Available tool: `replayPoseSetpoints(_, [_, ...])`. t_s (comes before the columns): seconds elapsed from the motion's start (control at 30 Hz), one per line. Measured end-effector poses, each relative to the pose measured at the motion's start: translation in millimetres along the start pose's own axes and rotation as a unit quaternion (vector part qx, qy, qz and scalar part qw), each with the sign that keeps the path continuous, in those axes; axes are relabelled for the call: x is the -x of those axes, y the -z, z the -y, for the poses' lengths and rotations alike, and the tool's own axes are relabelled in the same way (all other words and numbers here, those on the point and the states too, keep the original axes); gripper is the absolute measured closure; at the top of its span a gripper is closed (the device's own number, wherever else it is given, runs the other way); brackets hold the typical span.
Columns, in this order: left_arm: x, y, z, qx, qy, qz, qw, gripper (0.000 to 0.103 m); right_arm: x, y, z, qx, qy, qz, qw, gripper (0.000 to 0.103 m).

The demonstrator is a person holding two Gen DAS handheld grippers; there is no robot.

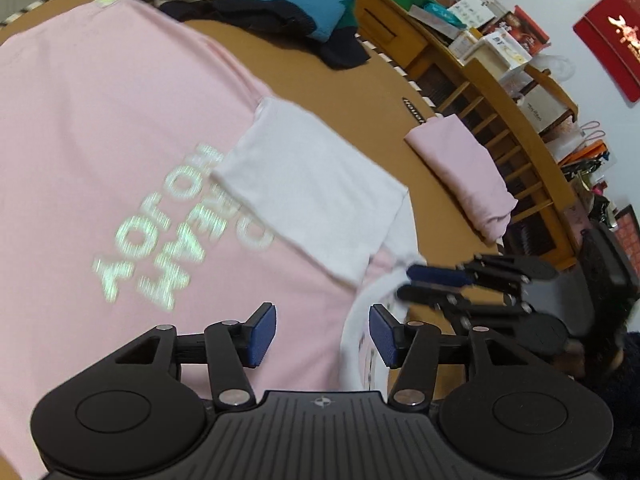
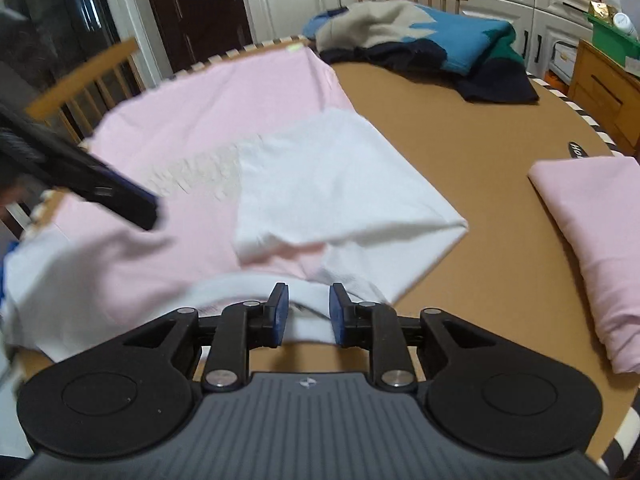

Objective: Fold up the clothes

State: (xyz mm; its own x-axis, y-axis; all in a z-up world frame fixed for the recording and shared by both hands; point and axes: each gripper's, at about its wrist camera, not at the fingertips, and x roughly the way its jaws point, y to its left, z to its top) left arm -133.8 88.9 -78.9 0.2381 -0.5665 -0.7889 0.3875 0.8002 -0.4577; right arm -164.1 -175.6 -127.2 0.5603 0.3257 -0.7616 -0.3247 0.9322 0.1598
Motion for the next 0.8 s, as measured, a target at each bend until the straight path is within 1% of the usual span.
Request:
replayPoseSetpoints(0.07, [5.3,8.5,-2.2,0.008,-0.005,0.001,1.0,0.048,-1.9,-2.4,1.9,-0.003,0.005,-0.006,1.0,0.079])
replayPoseSetpoints(0.13, [10.9,14.1,-3.2,0.011,-0.007,0.003,0.9999,0.048,-4.2,-4.9,-2.3,0.019,0.026,-0.012,0.999,0.085])
replayPoseSetpoints(0.17, [13.5,15.2,-3.4,0.011,-0.007,0.004,0.9999,0.048,-4.9,-5.8,-2.1,0.023,0.031,-0.015,0.999,0.088])
replayPoseSetpoints(0.2, [15.7,15.2,-3.9,0.01,-0.006,0.004,0.9999,0.048,-5.4,-6.6,-0.9,0.023,0.035,-0.018,0.999,0.095])
replayPoseSetpoints(0.27, [17.4,12.1,-3.7,0.011,0.003,0.004,0.9999,0.047,-6.5,-8.2,1.6,0.023,0.043,-0.024,0.999,0.101])
replayPoseSetpoints(0.33, [17.8,7.3,-4.1,0.013,0.011,0.005,0.9998,0.047,-6.9,-10.1,6.2,0.024,0.054,-0.029,0.998,0.101])
replayPoseSetpoints(0.43, [16.6,0.7,-6.5,0.012,0.021,0.006,0.9997,0.047,-10.0,-14.8,18.6,0.046,0.087,-0.033,0.995,0.101])
replayPoseSetpoints(0.63, [5.8,-7.0,-9.8,0.014,0.032,-0.001,0.9994,0.047,-15.2,-27.0,61.0,0.045,0.152,-0.032,0.987,0.1])
replayPoseSetpoints(0.73, [2.0,-3.4,-12.2,0.017,0.031,-0.008,0.9994,0.047,-14.9,-27.6,72.7,0.038,0.144,-0.024,0.989,0.099])
replayPoseSetpoints(0.8, [1.9,1.0,-14.5,0.022,0.026,-0.011,0.9994,0.047,-12.0,-25.6,72.9,0.037,0.143,-0.019,0.989,0.096])
